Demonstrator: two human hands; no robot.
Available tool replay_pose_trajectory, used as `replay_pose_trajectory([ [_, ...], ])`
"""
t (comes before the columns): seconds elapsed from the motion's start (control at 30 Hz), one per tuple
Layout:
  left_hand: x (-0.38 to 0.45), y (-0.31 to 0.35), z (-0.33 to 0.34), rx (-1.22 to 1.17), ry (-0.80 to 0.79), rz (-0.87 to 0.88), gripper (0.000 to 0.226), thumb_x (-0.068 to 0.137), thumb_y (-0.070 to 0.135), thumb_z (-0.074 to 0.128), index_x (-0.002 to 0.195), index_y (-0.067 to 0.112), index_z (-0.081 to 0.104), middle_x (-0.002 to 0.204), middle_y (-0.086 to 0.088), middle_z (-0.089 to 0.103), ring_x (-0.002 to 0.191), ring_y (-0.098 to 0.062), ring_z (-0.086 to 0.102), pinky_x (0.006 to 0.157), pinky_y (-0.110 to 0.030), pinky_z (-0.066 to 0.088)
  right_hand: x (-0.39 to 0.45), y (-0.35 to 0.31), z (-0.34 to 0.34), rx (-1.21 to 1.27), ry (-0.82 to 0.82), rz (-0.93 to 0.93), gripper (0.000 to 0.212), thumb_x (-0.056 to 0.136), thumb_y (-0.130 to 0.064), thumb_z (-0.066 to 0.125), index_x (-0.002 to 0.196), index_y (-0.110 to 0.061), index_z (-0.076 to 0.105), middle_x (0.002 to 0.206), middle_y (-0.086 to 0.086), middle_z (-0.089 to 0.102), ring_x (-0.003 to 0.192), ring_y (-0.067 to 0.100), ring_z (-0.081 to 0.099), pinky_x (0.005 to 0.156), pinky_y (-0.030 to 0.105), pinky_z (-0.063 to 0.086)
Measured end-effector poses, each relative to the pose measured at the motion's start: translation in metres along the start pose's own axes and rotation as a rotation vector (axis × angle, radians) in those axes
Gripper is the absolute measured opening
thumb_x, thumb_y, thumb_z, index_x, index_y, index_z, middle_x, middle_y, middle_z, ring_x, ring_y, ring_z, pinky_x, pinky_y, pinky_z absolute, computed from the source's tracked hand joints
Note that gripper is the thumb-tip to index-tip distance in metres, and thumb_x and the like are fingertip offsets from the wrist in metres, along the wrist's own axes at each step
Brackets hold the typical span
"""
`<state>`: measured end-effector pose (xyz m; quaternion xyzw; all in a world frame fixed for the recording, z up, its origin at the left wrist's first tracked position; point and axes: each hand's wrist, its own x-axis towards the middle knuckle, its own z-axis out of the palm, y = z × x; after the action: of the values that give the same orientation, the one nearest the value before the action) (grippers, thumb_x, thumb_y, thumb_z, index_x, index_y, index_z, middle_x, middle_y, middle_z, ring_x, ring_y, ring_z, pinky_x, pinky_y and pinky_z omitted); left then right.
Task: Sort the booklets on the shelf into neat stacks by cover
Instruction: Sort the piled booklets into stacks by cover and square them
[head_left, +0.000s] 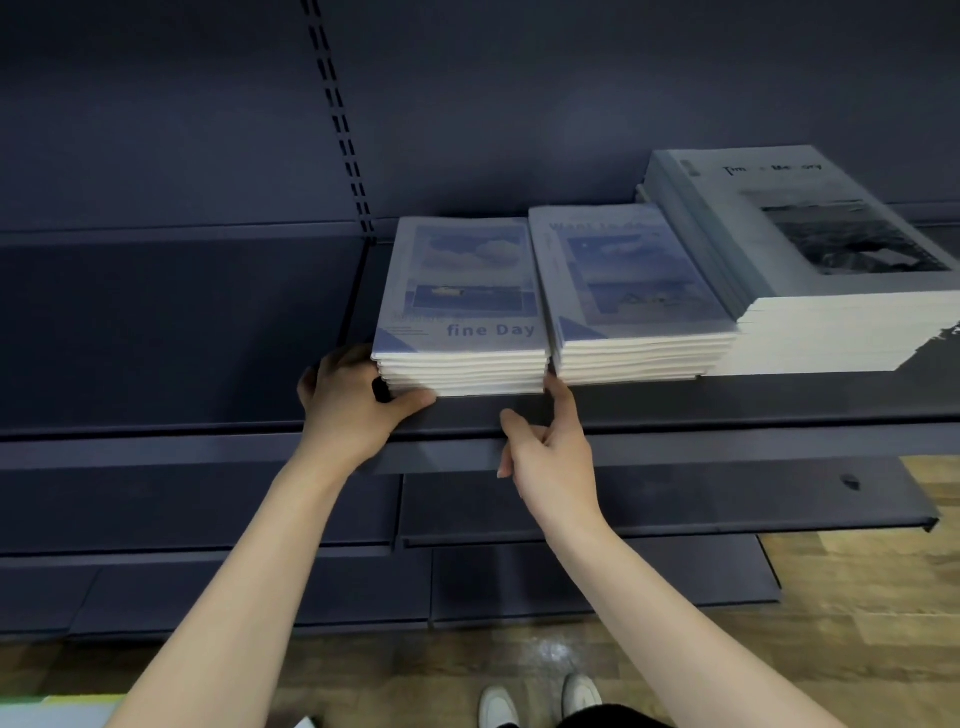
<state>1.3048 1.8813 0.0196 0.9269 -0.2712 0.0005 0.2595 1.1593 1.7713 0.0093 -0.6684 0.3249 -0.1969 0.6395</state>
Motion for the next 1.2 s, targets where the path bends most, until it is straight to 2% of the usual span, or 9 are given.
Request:
replay_pose_trajectory([
  [0.07, 0.000, 0.000, -0.001, -0.013, 0.000, 0.009, 0.052, 0.076, 0.051, 0.067, 0.121, 0.027, 0.058, 0.126, 0.004, 0.053, 0.126, -0.022, 0.036, 0.110, -0.045, 0.018, -0.001, -0.001, 0.001, 0.016, 0.002, -0.010, 0.060, 0.094, -0.019, 0.049, 0.146, -0.025, 0.021, 0.050, -0.002, 0.054, 0.050, 0.000, 0.053, 0.056, 0.004, 0.040],
  [0.23, -0.001, -0.002, 0.000, -0.033, 0.023, 0.023, 0.048, 0.077, 0.047, 0.068, 0.119, 0.025, 0.060, 0.125, 0.003, 0.054, 0.125, -0.022, 0.037, 0.109, -0.044, 0.019, -0.004, -0.002, 0.002, 0.011, -0.002, -0.022, 0.065, 0.093, -0.018, 0.050, 0.148, -0.023, 0.016, 0.053, 0.000, 0.053, 0.049, 0.001, 0.052, 0.052, 0.004, 0.040],
  [0.47, -0.002, -0.004, 0.004, -0.021, 0.072, 0.037, 0.047, 0.077, 0.046, 0.068, 0.118, 0.025, 0.062, 0.125, 0.002, 0.058, 0.123, -0.024, 0.041, 0.108, -0.046, 0.020, 0.001, 0.007, 0.002, -0.082, 0.073, -0.047, 0.053, 0.094, -0.017, 0.049, 0.142, -0.020, 0.027, 0.056, 0.005, 0.052, 0.052, 0.012, 0.051, 0.051, 0.016, 0.043],
  [0.57, -0.002, -0.004, 0.003, 0.047, 0.068, 0.043, 0.050, 0.078, 0.050, 0.065, 0.120, 0.025, 0.060, 0.124, 0.001, 0.058, 0.123, -0.025, 0.040, 0.108, -0.044, 0.019, 0.006, 0.007, -0.006, -0.374, 0.186, -0.161, 0.041, 0.096, -0.020, 0.044, 0.137, -0.017, 0.041, 0.060, 0.000, 0.059, 0.058, 0.017, 0.058, 0.052, 0.027, 0.043],
  [0.67, -0.001, -0.003, 0.000, 0.099, 0.055, 0.064, 0.051, 0.078, 0.052, 0.064, 0.122, 0.026, 0.059, 0.122, 0.002, 0.058, 0.122, -0.024, 0.040, 0.106, -0.042, 0.019, 0.010, 0.000, -0.013, -0.777, 0.278, -0.231, 0.036, 0.097, -0.029, 0.041, 0.132, -0.022, 0.049, 0.078, 0.008, 0.067, 0.075, 0.030, 0.063, 0.055, 0.029, 0.035],
  [0.73, -0.001, -0.002, -0.002, 0.095, 0.053, 0.072, 0.051, 0.077, 0.051, 0.065, 0.122, 0.027, 0.059, 0.121, 0.002, 0.059, 0.120, -0.025, 0.041, 0.103, -0.041, 0.021, 0.013, -0.003, -0.015, -0.958, 0.347, -0.294, 0.026, 0.094, -0.027, 0.050, 0.118, -0.021, 0.061, 0.069, 0.009, 0.067, 0.064, 0.031, 0.063, 0.050, 0.026, 0.030],
  [0.8, 0.000, -0.002, -0.002, 0.092, 0.043, 0.063, 0.051, 0.077, 0.051, 0.065, 0.121, 0.026, 0.059, 0.120, 0.002, 0.059, 0.119, -0.025, 0.042, 0.101, -0.041, 0.022, 0.021, 0.000, -0.016, -1.038, 0.436, -0.419, 0.006, 0.081, -0.020, 0.071, 0.083, -0.015, 0.070, 0.044, 0.005, 0.056, 0.037, 0.026, 0.053, 0.044, 0.019, 0.026],
  [0.87, 0.000, -0.002, -0.001, 0.088, 0.029, 0.051, 0.052, 0.077, 0.052, 0.065, 0.122, 0.026, 0.059, 0.122, 0.002, 0.058, 0.120, -0.025, 0.041, 0.101, -0.040, 0.022, 0.030, 0.007, -0.017, -1.036, 0.483, -0.494, 0.014, 0.071, -0.017, 0.079, 0.066, -0.013, 0.067, 0.034, 0.002, 0.046, 0.026, 0.024, 0.042, 0.043, 0.017, 0.024],
  [1.2, -0.002, -0.005, 0.001, 0.020, 0.056, 0.076, 0.047, 0.078, 0.046, 0.066, 0.119, 0.023, 0.062, 0.127, 0.002, 0.057, 0.124, -0.024, 0.038, 0.107, -0.040, 0.019, 0.041, 0.023, -0.021, -0.812, 0.423, -0.615, 0.016, 0.079, -0.024, 0.059, 0.068, -0.012, 0.063, 0.040, 0.000, 0.048, 0.033, 0.023, 0.045, 0.038, 0.021, 0.029],
])
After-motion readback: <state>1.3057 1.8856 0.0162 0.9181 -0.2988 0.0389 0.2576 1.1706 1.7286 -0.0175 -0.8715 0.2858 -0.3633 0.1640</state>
